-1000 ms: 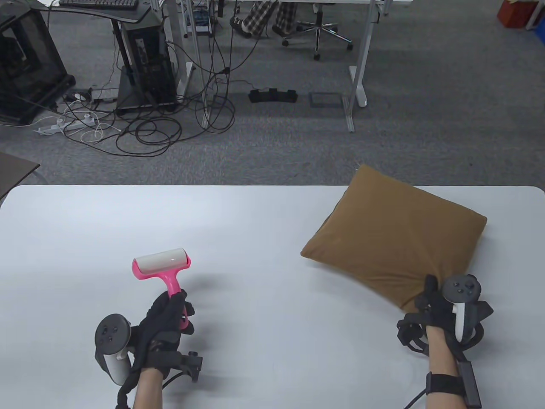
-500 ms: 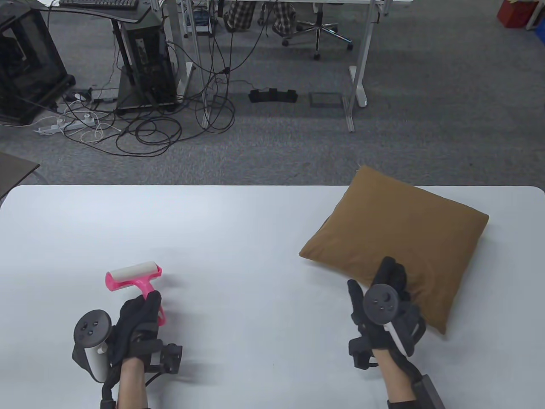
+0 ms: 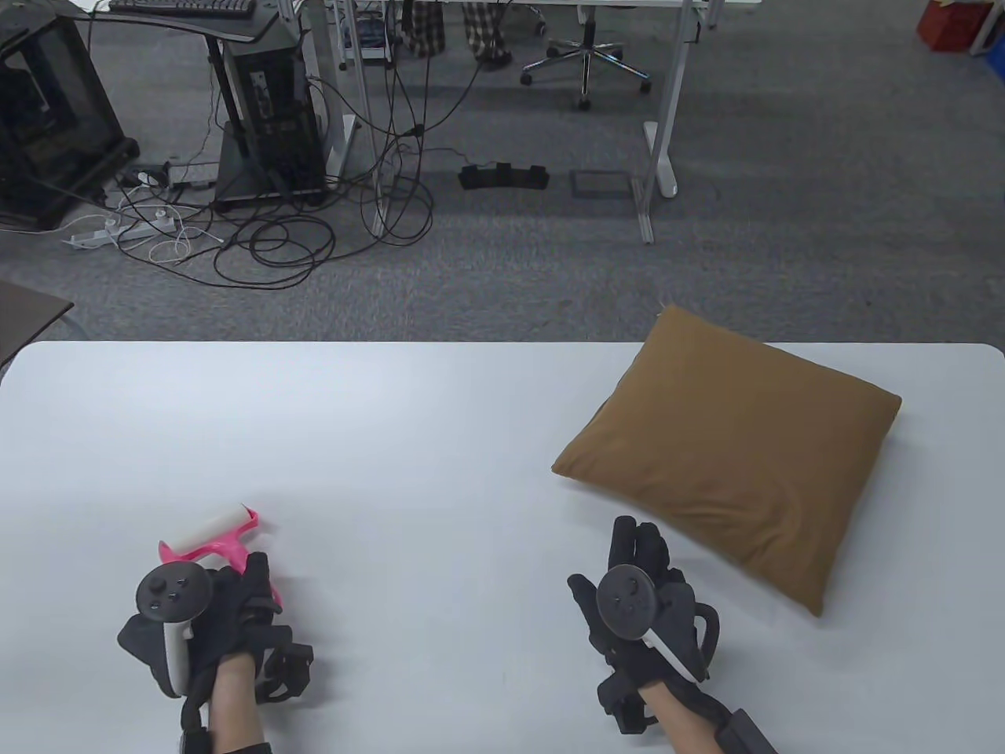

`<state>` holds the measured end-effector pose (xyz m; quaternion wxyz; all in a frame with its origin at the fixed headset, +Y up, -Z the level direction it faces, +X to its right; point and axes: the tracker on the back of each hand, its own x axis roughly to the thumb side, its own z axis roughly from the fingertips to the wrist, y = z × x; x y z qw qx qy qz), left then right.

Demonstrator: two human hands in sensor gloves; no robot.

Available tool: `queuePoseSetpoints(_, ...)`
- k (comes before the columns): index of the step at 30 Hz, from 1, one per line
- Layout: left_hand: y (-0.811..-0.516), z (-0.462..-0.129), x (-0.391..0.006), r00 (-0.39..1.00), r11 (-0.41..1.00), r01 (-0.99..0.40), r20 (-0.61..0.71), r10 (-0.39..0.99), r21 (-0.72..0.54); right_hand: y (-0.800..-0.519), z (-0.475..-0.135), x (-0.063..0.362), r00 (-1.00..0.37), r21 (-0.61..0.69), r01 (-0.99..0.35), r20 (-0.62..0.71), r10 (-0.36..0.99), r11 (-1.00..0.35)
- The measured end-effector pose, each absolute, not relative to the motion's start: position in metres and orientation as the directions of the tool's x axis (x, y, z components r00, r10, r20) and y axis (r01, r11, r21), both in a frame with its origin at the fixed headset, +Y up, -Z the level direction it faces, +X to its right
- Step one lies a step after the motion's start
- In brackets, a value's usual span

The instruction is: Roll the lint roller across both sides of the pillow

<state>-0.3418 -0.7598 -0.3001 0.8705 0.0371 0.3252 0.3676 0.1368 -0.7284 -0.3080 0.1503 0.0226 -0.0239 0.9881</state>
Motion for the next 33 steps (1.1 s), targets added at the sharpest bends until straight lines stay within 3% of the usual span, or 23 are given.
queuePoseSetpoints(9, -0.769, -0.302, -0.347, 0.579, 0.840, -0.491, -0.633, 0.513, 0.232, -0.732, -0.312, 0.138, -0.952, -0.002, -0.301, 0.050, 0.301, -0.954)
queuePoseSetpoints(17, -0.766, -0.296, -0.347, 0.521, 0.801, -0.543, -0.648, 0.556, 0.251, -0.732, -0.315, 0.143, -0.946, -0.001, -0.321, 0.046, 0.321, -0.947)
queuePoseSetpoints(22, -0.739, -0.296, -0.313, 0.690, 0.836, -0.462, -0.473, 0.548, 0.296, -0.730, -0.315, 0.142, -0.954, -0.039, -0.297, 0.066, 0.294, -0.954)
queuePoseSetpoints(25, -0.728, -0.303, -0.270, 0.816, 0.854, -0.455, -0.267, 0.513, 0.252, -0.729, -0.315, 0.141, -0.967, -0.081, -0.247, 0.090, 0.239, -0.966)
queuePoseSetpoints(28, -0.719, -0.310, -0.224, 0.930, 0.920, -0.347, -0.056, 0.362, 0.184, -0.729, -0.315, 0.139, -0.976, -0.099, -0.205, 0.098, 0.196, -0.974)
queuePoseSetpoints(30, -0.718, -0.311, -0.202, 0.967, 0.954, -0.252, 0.000, 0.255, 0.164, -0.731, -0.316, 0.139, -0.978, -0.097, -0.190, 0.103, 0.180, -0.977)
queuePoseSetpoints(33, -0.724, -0.312, -0.173, 0.965, 0.961, -0.251, 0.112, 0.239, 0.114, -0.735, -0.317, 0.136, -0.981, -0.070, -0.165, 0.113, 0.157, -0.984)
